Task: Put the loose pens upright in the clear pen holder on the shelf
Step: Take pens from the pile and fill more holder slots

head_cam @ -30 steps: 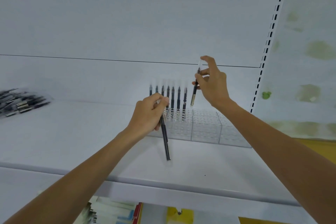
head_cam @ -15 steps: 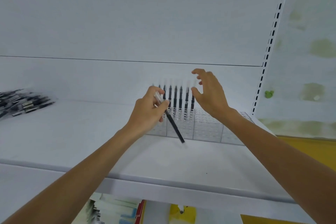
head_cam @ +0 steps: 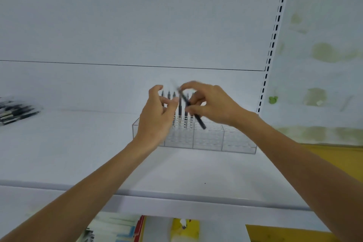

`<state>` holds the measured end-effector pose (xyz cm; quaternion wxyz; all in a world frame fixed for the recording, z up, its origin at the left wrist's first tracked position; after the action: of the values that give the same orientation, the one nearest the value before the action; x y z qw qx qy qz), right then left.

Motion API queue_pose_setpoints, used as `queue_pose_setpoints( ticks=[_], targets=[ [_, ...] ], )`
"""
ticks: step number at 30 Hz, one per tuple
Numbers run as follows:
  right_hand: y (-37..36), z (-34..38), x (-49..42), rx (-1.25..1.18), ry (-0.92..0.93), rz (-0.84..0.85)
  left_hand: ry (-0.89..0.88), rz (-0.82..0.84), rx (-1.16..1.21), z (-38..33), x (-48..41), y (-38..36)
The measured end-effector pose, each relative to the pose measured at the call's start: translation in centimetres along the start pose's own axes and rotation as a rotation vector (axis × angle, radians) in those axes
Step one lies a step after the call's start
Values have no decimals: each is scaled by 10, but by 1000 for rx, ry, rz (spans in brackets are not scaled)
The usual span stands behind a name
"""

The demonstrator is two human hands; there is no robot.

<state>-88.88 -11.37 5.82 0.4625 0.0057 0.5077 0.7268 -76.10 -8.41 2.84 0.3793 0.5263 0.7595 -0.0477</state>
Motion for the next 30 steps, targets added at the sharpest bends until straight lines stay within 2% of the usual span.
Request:
queue_pose_setpoints(
  ticks=[2, 3, 6, 8, 14, 20, 24, 30],
  targets=[
    [27, -17, -1, -120, -78, -154, -67, 73, -81, 1, 13, -6],
    [40, -27, 0, -153, -123, -235, -143, 179, -169, 1, 22, -15],
    [58, -50, 2, -144, -186, -415, -282, 647, -450, 19, 58, -55],
    [56, -56, -1, -109, -171, -467, -260, 785, -502, 30, 69, -65],
    [34, -66, -10, -92, -105, -542, -246, 755, -450, 33, 67, -64],
    [27, -61, -14, 25, -64, -503, -224, 737, -436, 33, 67, -63],
    [24, -62, -17, 6, -82, -486, -228, 722, -439, 32, 68, -63],
    [-16, -79, -20, 175, -194, -218, -203, 697, -377, 33, 65, -59]
  ],
)
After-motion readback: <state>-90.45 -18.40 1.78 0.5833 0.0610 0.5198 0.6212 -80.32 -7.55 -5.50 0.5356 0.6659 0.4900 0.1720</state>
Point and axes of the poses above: each hand's wrist, its own x-axis away from the middle knuckle, its own y-axis out of the back of the hand, z = x × y, the point moved 8 cm from there along -x, towards the middle knuckle, and after that the axes turned 3 degrees about z, right-handed, at the moved point
